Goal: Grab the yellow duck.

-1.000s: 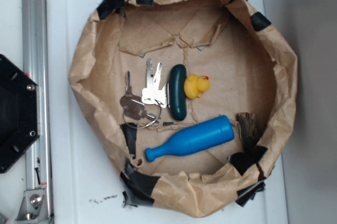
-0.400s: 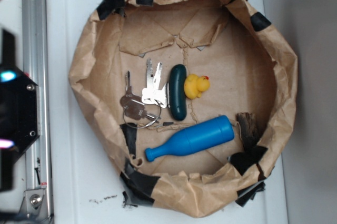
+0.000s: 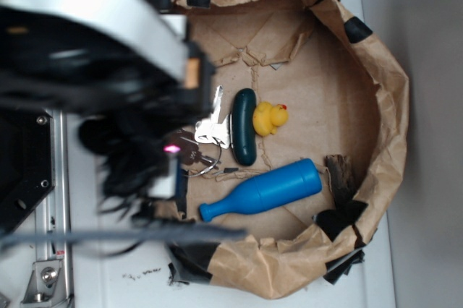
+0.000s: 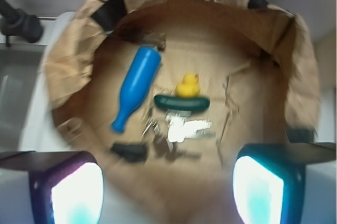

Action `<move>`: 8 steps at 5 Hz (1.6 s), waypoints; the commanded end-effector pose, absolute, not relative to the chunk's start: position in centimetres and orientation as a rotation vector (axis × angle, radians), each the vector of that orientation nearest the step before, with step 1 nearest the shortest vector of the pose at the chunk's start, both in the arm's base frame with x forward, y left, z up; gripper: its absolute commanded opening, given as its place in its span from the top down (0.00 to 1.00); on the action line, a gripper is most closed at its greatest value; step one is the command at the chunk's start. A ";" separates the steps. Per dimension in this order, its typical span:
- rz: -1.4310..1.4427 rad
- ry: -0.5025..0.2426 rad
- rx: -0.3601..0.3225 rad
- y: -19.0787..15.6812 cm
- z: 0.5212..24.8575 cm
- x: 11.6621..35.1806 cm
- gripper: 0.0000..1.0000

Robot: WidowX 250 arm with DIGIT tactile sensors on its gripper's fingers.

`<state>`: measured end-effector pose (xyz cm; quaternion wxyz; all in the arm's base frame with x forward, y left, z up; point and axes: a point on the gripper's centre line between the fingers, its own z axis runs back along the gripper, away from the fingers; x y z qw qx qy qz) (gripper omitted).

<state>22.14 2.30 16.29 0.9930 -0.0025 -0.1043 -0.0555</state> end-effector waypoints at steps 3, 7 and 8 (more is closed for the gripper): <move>-0.098 -0.261 0.007 2.9 17.4 22.6 0.00; -0.168 -0.245 -0.003 4.6 6.8 29.6 0.00; -0.178 -0.162 -0.065 4.4 4.7 29.6 1.00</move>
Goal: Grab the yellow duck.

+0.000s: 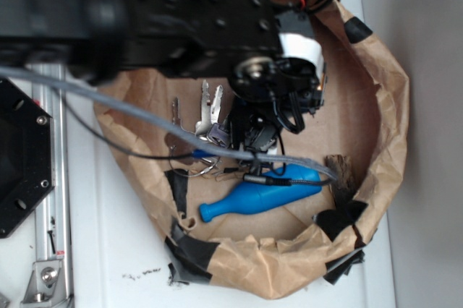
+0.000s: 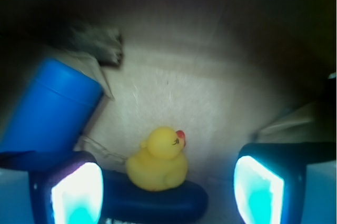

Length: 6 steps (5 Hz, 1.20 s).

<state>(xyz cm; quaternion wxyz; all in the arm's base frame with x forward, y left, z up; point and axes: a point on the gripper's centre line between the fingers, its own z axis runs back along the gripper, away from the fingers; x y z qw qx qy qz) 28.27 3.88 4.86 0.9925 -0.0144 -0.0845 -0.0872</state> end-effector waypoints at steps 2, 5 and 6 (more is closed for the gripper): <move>-0.107 -0.248 -0.054 4.4 7.2 28.7 1.00; -0.069 -0.331 -0.058 5.1 12.6 28.8 0.00; -0.063 -0.282 -0.040 4.8 9.3 29.5 0.00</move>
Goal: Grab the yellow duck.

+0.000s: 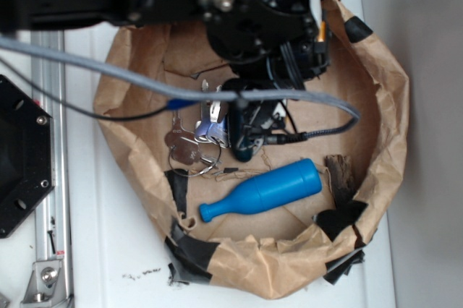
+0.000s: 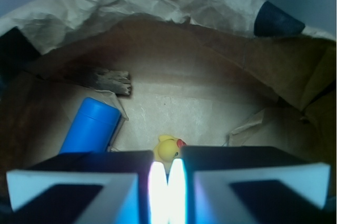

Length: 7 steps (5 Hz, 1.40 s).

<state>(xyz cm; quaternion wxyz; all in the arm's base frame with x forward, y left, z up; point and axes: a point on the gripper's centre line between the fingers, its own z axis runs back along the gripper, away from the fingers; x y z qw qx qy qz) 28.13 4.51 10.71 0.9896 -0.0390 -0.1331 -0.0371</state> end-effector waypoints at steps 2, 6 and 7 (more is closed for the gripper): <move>-0.010 -0.158 -0.119 3.5 4.9 30.7 0.00; -0.058 -0.125 -0.063 3.3 7.3 29.8 1.00; -0.042 -0.192 -0.034 3.1 9.9 29.7 1.00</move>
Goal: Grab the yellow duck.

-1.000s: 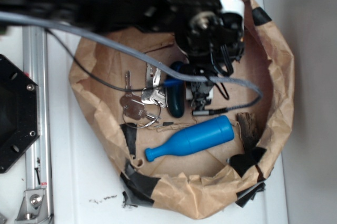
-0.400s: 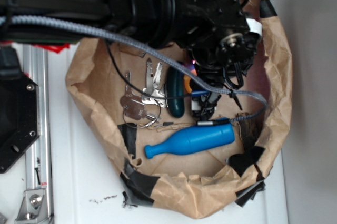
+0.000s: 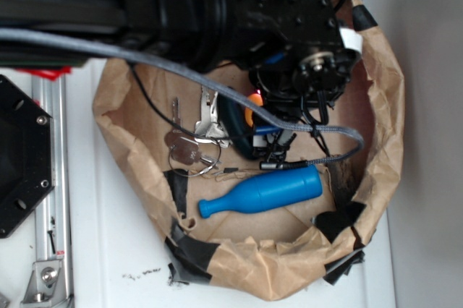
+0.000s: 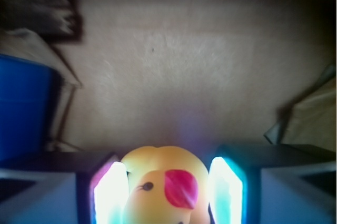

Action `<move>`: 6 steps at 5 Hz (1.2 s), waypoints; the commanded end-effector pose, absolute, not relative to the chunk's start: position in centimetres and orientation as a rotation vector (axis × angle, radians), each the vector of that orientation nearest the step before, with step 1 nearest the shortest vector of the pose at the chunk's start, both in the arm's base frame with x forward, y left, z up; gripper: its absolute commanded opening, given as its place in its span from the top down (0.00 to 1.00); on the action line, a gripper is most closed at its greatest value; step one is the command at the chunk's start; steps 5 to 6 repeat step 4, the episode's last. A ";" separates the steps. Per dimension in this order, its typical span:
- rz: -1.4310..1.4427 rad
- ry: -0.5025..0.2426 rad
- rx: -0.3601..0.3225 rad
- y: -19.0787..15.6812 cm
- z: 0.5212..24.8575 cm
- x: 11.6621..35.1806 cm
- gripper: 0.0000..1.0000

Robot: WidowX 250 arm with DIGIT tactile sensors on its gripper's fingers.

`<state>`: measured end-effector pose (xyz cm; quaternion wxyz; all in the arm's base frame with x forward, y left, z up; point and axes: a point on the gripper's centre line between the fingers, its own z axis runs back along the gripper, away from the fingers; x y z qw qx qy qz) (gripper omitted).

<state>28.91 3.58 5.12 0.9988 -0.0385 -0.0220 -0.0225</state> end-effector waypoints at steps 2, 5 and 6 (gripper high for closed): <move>-0.061 -0.288 0.057 3.1 17.8 28.9 1.00; -0.044 -0.311 0.052 3.2 20.3 27.8 1.00; -0.044 -0.311 0.052 3.2 20.3 27.8 1.00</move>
